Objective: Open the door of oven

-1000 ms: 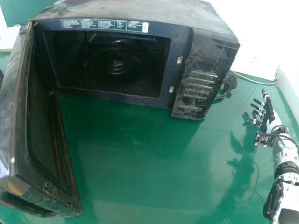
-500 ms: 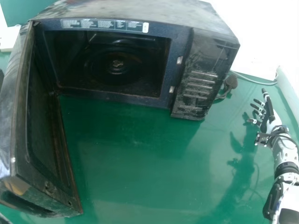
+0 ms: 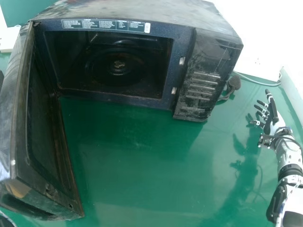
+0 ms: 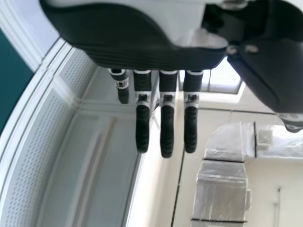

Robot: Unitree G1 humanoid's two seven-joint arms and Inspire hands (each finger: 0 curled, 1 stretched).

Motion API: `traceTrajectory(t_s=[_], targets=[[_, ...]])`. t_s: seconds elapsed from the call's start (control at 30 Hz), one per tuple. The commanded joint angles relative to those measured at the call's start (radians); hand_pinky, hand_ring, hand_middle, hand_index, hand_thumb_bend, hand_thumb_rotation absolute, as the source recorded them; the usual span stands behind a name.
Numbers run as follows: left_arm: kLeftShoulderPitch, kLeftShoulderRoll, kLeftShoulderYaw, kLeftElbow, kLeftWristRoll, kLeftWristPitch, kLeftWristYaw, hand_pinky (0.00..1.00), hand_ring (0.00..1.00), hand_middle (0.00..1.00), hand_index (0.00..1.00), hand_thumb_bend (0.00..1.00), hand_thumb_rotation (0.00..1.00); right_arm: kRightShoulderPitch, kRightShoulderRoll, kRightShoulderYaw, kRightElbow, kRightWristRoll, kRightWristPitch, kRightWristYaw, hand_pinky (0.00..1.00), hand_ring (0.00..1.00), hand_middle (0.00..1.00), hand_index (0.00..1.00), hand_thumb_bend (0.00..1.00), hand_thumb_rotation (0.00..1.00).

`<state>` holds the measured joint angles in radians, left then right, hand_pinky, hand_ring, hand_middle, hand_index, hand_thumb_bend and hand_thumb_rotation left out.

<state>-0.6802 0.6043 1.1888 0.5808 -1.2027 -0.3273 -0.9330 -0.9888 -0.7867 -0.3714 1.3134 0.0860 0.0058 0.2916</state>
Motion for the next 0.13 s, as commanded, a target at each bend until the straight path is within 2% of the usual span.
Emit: traceTrajectory(t_s=[0.0,0.03,0.1], targets=[[0.016,-0.013,-0.014,-0.027,0.031,-0.027,0.045,0.36,0.49,0.50,0.54,1.00,0.82,0.048,0.008,0.003,0.034,-0.012,0.037,0.000,0.73,0.77,0.87,0.88,0.84,1.00],[0.016,-0.016,-0.019,-0.029,0.035,-0.031,0.057,0.36,0.49,0.50,0.54,1.00,0.82,0.049,0.008,0.001,0.034,-0.010,0.038,0.000,0.69,0.76,0.85,0.88,0.84,1.00],[0.012,-0.023,-0.027,-0.034,0.039,-0.035,0.083,0.35,0.48,0.50,0.54,1.00,0.83,0.051,0.006,0.000,0.035,-0.010,0.035,0.005,0.69,0.76,0.86,0.88,0.83,1.00]])
